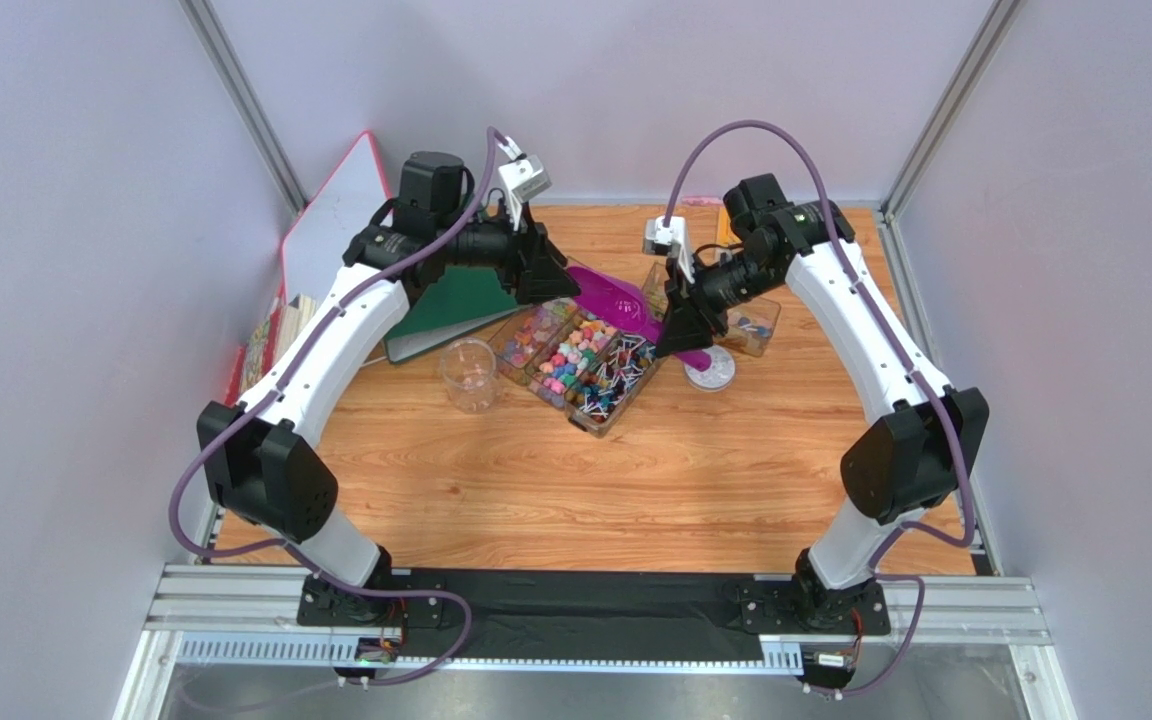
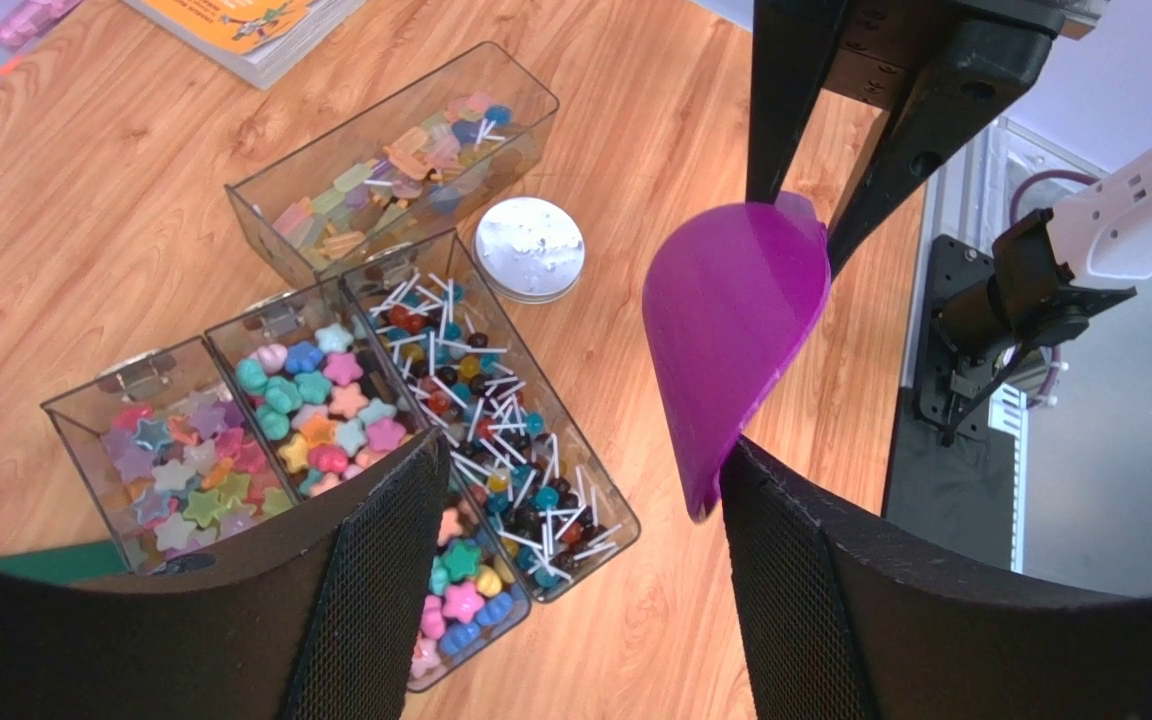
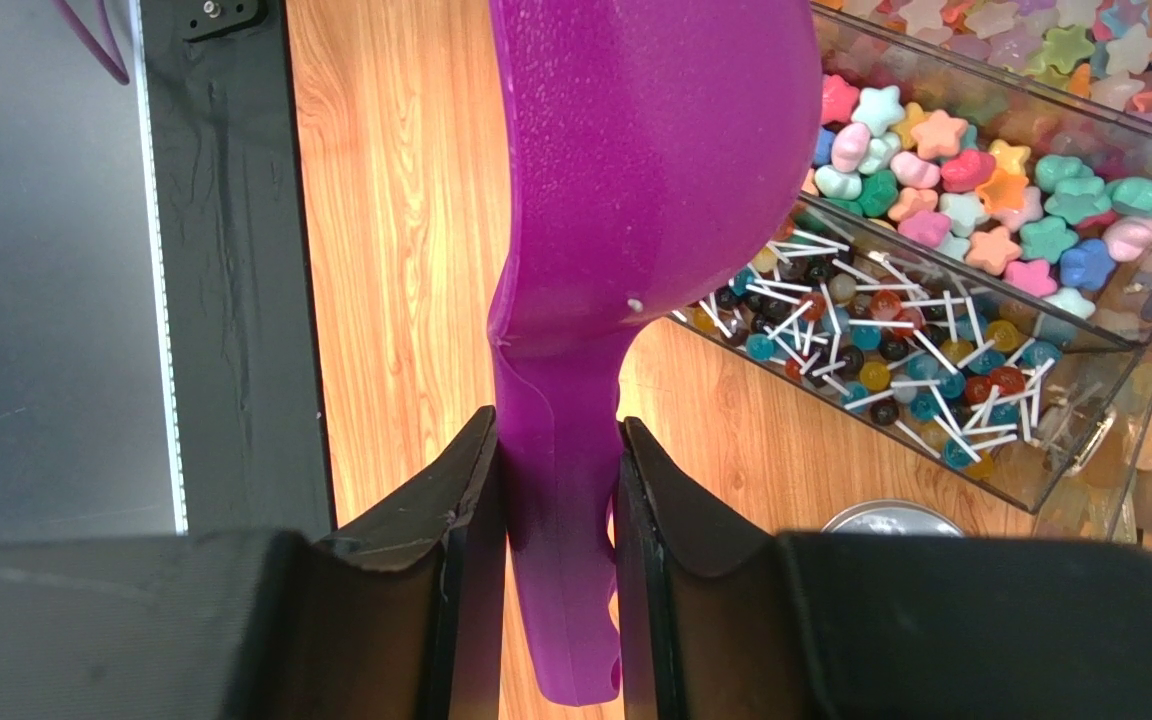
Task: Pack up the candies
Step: Pick up the spatula from the center of the board.
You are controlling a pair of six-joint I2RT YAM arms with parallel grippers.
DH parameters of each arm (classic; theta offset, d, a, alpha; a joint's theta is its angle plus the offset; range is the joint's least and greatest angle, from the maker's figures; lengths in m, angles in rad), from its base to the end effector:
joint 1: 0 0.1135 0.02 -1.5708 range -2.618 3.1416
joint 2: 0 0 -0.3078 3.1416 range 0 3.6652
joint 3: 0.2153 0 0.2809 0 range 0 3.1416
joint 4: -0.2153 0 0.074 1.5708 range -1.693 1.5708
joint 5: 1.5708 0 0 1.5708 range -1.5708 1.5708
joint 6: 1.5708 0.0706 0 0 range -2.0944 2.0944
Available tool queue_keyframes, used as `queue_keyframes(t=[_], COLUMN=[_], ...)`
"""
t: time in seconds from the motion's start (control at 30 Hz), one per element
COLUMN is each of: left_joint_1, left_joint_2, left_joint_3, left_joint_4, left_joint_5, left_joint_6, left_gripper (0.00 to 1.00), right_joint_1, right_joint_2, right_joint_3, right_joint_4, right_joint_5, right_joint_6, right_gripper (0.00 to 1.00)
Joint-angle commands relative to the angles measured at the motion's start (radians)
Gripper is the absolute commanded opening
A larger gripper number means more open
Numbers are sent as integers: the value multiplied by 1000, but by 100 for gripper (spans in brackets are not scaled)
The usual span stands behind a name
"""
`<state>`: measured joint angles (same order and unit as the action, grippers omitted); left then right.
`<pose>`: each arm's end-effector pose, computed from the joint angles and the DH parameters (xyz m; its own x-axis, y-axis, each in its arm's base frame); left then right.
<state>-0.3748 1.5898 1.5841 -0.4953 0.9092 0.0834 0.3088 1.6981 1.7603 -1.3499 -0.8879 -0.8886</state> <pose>0.3551 -0.1996 0.4233 -0.3730 0.2017 -0.9056 0.9031 0.3026 -0.3046 0.3286 0.1623 0.3819 -0.2677 -0.5995 -0.7543 -0.9611 0.1110 0.2528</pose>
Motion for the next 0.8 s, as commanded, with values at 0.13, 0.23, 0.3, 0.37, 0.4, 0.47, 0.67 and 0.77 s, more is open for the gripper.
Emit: queue_keyframes(t=[0.13, 0.23, 0.3, 0.37, 0.4, 0.47, 0.67, 0.77], left_joint_1=[-21, -21, -22, -26, -30, -35, -47, -47], left_joint_2=[22, 35, 36, 36, 36, 38, 30, 18], left_joint_3=[42, 53, 56, 60, 60, 65, 68, 44], left_joint_4=[58, 61, 80, 92, 96, 101, 77, 52], left_joint_5=[45, 59, 74, 83, 91, 99, 103, 77], left_joint_6=[-2, -2, -16, -25, -28, -30, -20, -5], left_gripper=[58, 51, 47, 44, 43, 41, 0, 0], right_joint_1=[18, 19, 18, 19, 18, 19, 18, 15], right_joint_2=[6, 9, 12, 15, 18, 23, -15, -100], right_joint_3=[27, 25, 22, 15, 11, 7, 5, -16], right_joint_4=[-236, -236, -235, -233, -233, -232, -177, -103], right_joint_5=[-2, 4, 9, 18, 23, 27, 96, 148], right_joint_6=[-16, -13, -12, -10, -10, -4, 42, 76], right_gripper=[0, 0, 0, 0, 0, 0, 19, 25])
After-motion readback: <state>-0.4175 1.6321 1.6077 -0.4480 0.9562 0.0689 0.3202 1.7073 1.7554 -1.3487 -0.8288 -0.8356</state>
